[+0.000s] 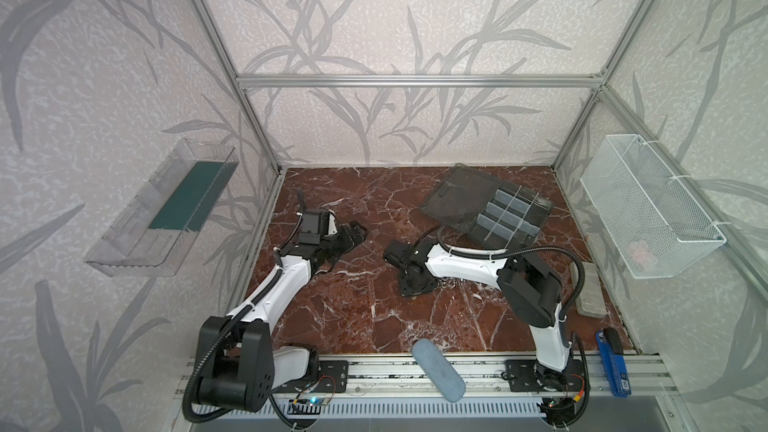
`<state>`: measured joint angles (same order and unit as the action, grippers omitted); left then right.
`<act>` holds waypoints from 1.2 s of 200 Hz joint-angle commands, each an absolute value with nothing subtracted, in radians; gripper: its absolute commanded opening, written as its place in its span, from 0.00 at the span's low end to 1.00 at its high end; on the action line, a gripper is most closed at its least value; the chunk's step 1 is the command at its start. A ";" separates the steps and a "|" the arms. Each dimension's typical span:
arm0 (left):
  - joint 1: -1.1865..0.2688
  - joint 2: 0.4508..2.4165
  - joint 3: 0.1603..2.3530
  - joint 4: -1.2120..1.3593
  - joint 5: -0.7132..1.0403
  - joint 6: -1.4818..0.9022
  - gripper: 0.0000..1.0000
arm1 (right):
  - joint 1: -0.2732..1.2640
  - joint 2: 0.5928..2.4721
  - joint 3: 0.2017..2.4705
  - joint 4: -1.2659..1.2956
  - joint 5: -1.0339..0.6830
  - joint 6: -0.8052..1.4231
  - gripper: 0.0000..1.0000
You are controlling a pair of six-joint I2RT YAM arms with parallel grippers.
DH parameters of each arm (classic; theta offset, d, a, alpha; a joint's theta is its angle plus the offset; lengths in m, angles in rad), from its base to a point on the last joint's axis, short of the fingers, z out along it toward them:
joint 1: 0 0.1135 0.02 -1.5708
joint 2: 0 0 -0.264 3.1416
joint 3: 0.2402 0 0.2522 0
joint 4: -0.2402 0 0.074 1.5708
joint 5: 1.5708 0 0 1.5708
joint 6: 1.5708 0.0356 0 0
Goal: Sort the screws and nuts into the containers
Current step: 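Lower the right gripper and close it on the brass wing nut, then lift the brass wing nut and carry it over the organizer box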
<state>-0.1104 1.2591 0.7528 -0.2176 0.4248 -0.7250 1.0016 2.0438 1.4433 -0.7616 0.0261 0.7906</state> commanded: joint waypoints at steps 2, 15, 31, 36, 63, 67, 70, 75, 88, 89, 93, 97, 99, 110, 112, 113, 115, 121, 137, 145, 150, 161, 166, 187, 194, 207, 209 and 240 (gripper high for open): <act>-0.111 1.251 0.765 -0.236 0.426 -0.711 0.99 | 1.003 2.078 1.422 -0.792 0.034 0.778 0.31; -0.110 1.252 0.764 -0.233 0.427 -0.712 0.99 | 1.003 2.081 1.420 -0.790 0.030 0.776 0.28; -0.111 1.253 0.764 -0.233 0.428 -0.712 1.00 | 1.004 2.081 1.416 -0.786 0.027 0.776 0.25; -0.110 1.254 0.765 -0.234 0.428 -0.712 1.00 | 1.004 2.081 1.416 -0.787 0.026 0.775 0.24; -0.110 1.259 0.766 -0.231 0.432 -0.712 0.99 | 1.003 2.075 1.417 -0.781 0.021 0.760 0.08; -0.110 1.258 0.767 -0.231 0.432 -0.711 0.99 | 1.003 2.070 1.418 -0.781 0.018 0.757 0.05; -0.110 1.258 0.766 -0.232 0.431 -0.711 0.99 | 1.003 2.068 1.418 -0.780 0.016 0.753 0.04; -0.110 1.257 0.765 -0.233 0.430 -0.710 0.99 | 1.003 2.063 1.416 -0.773 0.011 0.745 0.01; -0.110 1.253 0.765 -0.233 0.428 -0.711 0.99 | 1.003 2.042 1.409 -0.756 0.001 0.731 0.00; -0.110 1.253 0.765 -0.233 0.427 -0.710 0.99 | 1.003 2.040 1.408 -0.754 0.001 0.729 0.00; -0.110 1.252 0.765 -0.234 0.427 -0.710 1.00 | 1.003 2.033 1.407 -0.748 -0.002 0.721 0.00; -0.111 1.252 0.767 -0.235 0.428 -0.709 1.00 | 1.004 2.026 1.405 -0.742 -0.004 0.714 0.00; -0.111 1.251 0.767 -0.235 0.428 -0.709 1.00 | 1.003 2.022 1.405 -0.741 -0.004 0.709 0.00; -0.110 1.247 0.767 -0.238 0.427 -0.709 0.99 | 1.003 1.996 1.405 -0.739 -0.003 0.687 0.00; -0.110 1.247 0.766 -0.239 0.427 -0.709 1.00 | 1.003 1.994 1.405 -0.738 -0.004 0.686 0.00; -0.110 1.247 0.766 -0.239 0.426 -0.709 1.00 | 1.002 1.993 1.406 -0.737 -0.004 0.684 0.00; -0.110 1.246 0.766 -0.239 0.425 -0.709 0.99 | 1.002 1.988 1.406 -0.738 -0.006 0.680 0.00; -0.110 1.244 0.767 -0.240 0.425 -0.709 1.00 | 0.999 1.974 1.405 -0.737 -0.012 0.669 0.00; -0.110 1.241 0.766 -0.241 0.425 -0.710 0.99 | 0.987 1.934 1.404 -0.732 -0.053 0.644 0.00; -0.110 1.239 0.766 -0.241 0.425 -0.711 1.00 | 0.978 1.910 1.401 -0.725 -0.081 0.605 0.00; -0.111 1.238 0.765 -0.241 0.425 -0.712 1.00 | 0.972 1.899 1.398 -0.721 -0.095 0.597 0.00; -0.110 1.234 0.763 -0.239 0.424 -0.715 0.99 | 0.954 1.863 1.391 -0.708 -0.138 0.578 0.00; -0.110 1.233 0.762 -0.238 0.423 -0.716 0.99 | 0.944 1.847 1.386 -0.703 -0.156 0.572 0.00; -0.110 1.229 0.762 -0.232 0.423 -0.722 0.99 | 0.889 1.780 1.363 -0.692 -0.224 0.545 0.00; -0.110 1.228 0.762 -0.232 0.423 -0.724 1.00 | 0.867 1.759 1.353 -0.691 -0.235 0.535 0.00; -0.111 1.226 0.761 -0.232 0.423 -0.726 1.00 | 0.819 1.715 1.335 -0.696 -0.243 0.518 0.00; -0.111 1.226 0.762 -0.232 0.423 -0.726 1.00 | 0.810 1.713 1.331 -0.698 -0.246 0.516 0.00; -0.110 1.218 0.756 -0.229 0.425 -0.732 0.99 | 0.647 1.601 1.284 -0.722 -0.239 0.482 0.00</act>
